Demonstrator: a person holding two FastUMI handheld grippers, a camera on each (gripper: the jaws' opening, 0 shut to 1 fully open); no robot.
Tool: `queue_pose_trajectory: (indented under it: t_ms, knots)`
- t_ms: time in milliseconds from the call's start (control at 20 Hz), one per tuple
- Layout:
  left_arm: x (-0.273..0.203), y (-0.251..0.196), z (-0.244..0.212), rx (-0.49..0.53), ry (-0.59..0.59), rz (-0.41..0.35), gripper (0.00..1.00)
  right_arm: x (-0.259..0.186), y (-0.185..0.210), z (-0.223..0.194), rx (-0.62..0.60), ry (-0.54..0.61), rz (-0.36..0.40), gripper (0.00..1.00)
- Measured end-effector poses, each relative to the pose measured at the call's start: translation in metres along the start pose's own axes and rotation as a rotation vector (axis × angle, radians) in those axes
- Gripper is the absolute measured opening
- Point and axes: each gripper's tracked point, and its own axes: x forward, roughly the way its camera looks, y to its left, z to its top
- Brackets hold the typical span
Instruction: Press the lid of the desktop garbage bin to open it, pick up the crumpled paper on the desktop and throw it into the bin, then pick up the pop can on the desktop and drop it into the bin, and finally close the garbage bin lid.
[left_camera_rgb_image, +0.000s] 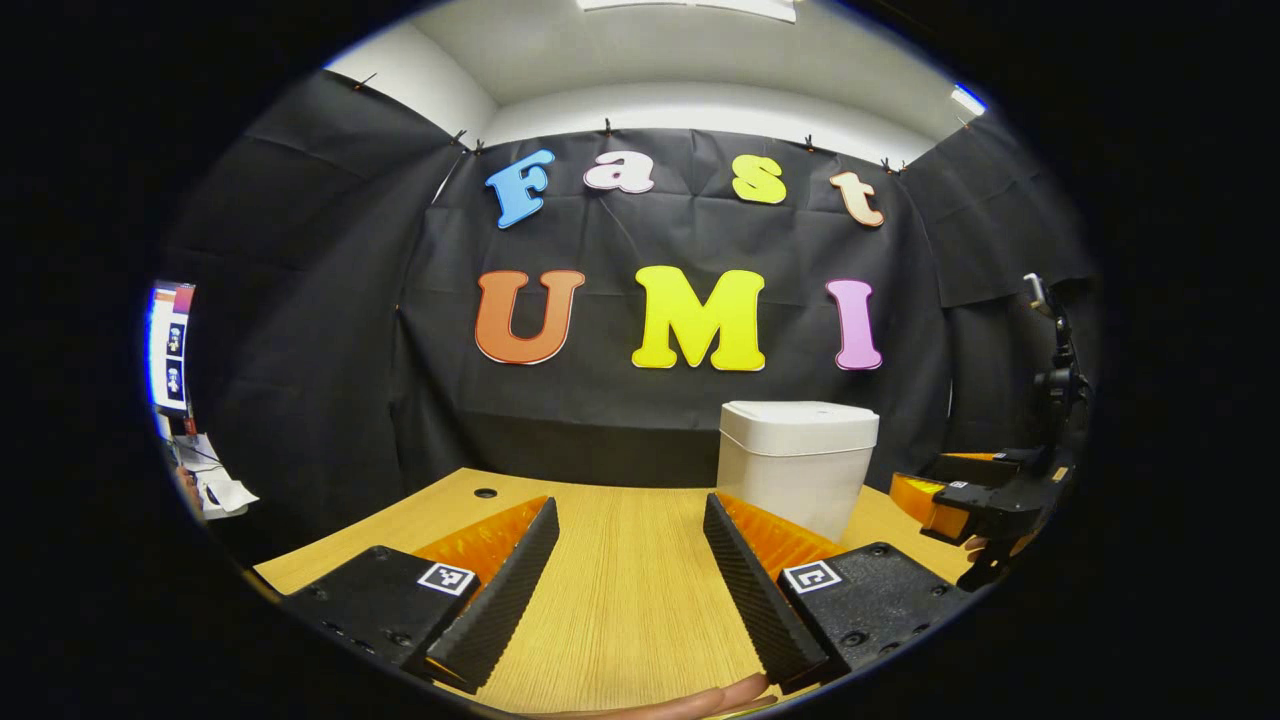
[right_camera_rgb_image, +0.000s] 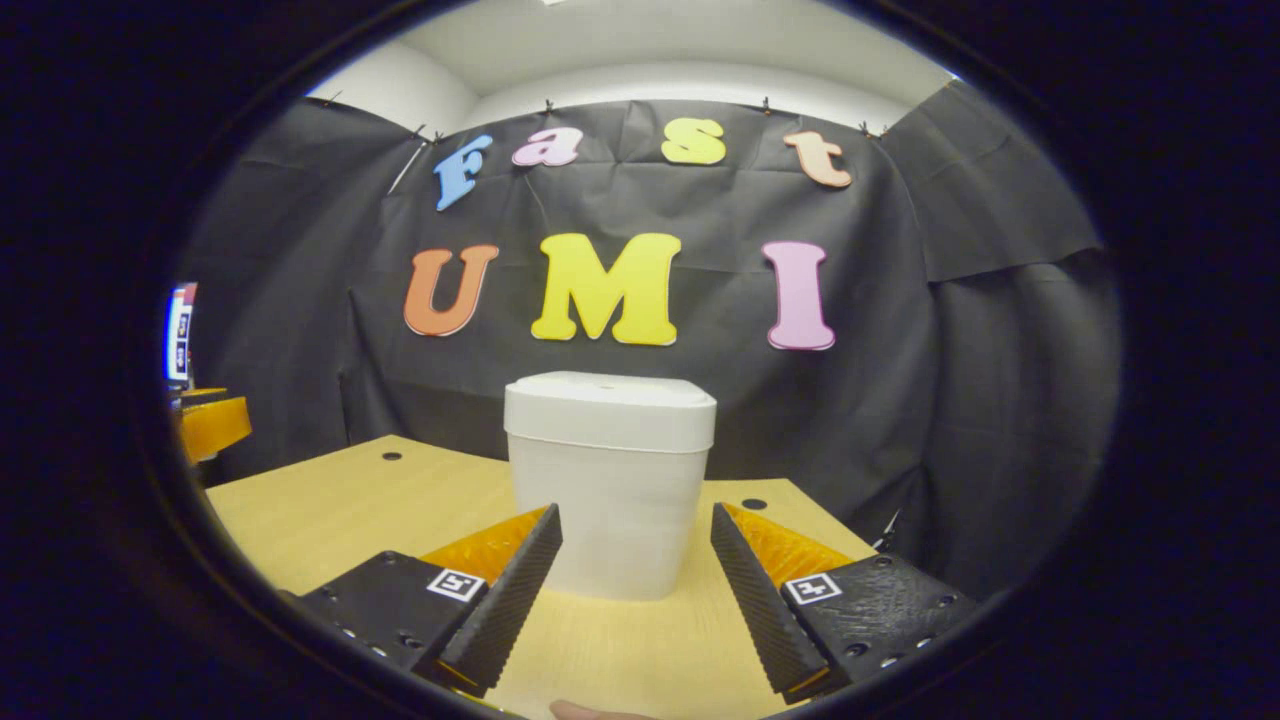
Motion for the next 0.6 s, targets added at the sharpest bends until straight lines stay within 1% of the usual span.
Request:
queue_pose_trajectory:
  t_ms: [50, 100, 150, 250, 300, 350, 400, 450, 500, 550, 600]
  knots:
    - [0.001, -0.005, 0.001, 0.003, -0.013, 0.004, 0.96, -0.007, -0.003, 0.006, -0.004, -0.028, 0.006, 0.93]
    - [0.002, -0.012, 0.001, -0.005, -0.017, 0.007, 0.95, -0.014, -0.007, 0.01, -0.002, -0.053, 0.012, 0.97]
    - [0.005, -0.022, -0.004, -0.02, -0.01, 0.007, 0.96, -0.02, -0.011, 0.011, -0.001, -0.071, 0.016, 0.93]
    - [0.006, -0.047, -0.014, -0.034, 0.011, -0.023, 0.96, -0.031, -0.017, 0.004, -0.014, -0.078, 0.037, 0.93]
    - [0.006, -0.054, -0.015, -0.026, 0.006, -0.023, 0.96, -0.035, -0.022, 0.0, -0.02, -0.076, 0.042, 0.97]
    - [0.006, -0.057, -0.015, -0.019, -0.003, -0.011, 0.96, -0.036, -0.028, -0.001, -0.015, -0.08, 0.043, 0.97]
    - [0.007, -0.058, -0.016, -0.015, -0.006, 0.0, 1.0, -0.035, -0.032, 0.0, 0.008, -0.075, 0.042, 0.97]
    - [0.008, -0.062, -0.019, -0.013, -0.004, -0.003, 0.96, -0.036, -0.031, -0.002, 0.033, -0.062, 0.061, 0.95]
    - [0.009, -0.067, -0.024, -0.007, -0.003, -0.008, 0.96, -0.04, -0.026, 0.0, 0.055, -0.065, 0.093, 0.93]
    - [0.01, -0.071, -0.027, 0.004, -0.001, -0.012, 0.96, -0.041, -0.024, 0.004, 0.065, -0.07, 0.118, 0.93]
    - [0.011, -0.072, -0.031, 0.018, 0.006, -0.01, 0.96, -0.04, -0.025, 0.004, 0.056, -0.069, 0.127, 0.97]
